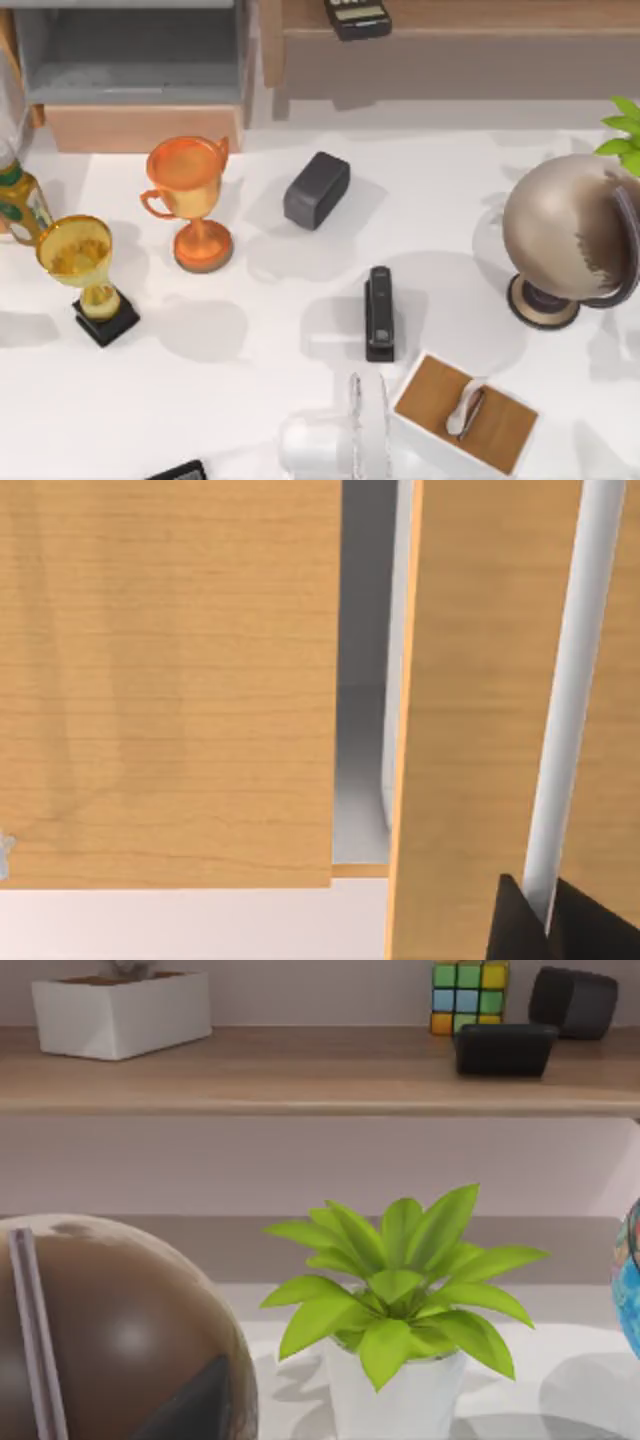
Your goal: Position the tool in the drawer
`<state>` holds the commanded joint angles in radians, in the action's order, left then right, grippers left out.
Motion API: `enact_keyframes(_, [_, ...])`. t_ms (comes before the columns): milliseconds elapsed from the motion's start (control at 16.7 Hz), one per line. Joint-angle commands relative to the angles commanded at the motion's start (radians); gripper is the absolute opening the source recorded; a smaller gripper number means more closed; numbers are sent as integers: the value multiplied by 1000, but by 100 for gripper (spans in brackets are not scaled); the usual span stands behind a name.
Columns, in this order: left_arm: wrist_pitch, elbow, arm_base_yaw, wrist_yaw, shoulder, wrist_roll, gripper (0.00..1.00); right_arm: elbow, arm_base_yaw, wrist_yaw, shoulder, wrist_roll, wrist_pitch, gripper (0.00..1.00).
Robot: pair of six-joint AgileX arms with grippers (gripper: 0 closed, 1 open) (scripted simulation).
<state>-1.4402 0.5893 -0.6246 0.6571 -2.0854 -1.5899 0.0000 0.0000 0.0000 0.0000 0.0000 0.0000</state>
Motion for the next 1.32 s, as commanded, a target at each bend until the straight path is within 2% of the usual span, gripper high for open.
enact_keyframes(180, [-57,-90,-51,58,41,-6,0,0,0,0,0,0,0,100])
enact_keyframes(420, [-65,-102,-59,66,49,-6,0,0,0,0,0,0,0,100])
enact_keyframes(1200, [-65,-102,-59,66,49,-6,98,0,0,0,0,0,0,100])
enact_keyframes(1320, [-65,-102,-59,66,49,-6,100,0,0,0,0,0,0,100])
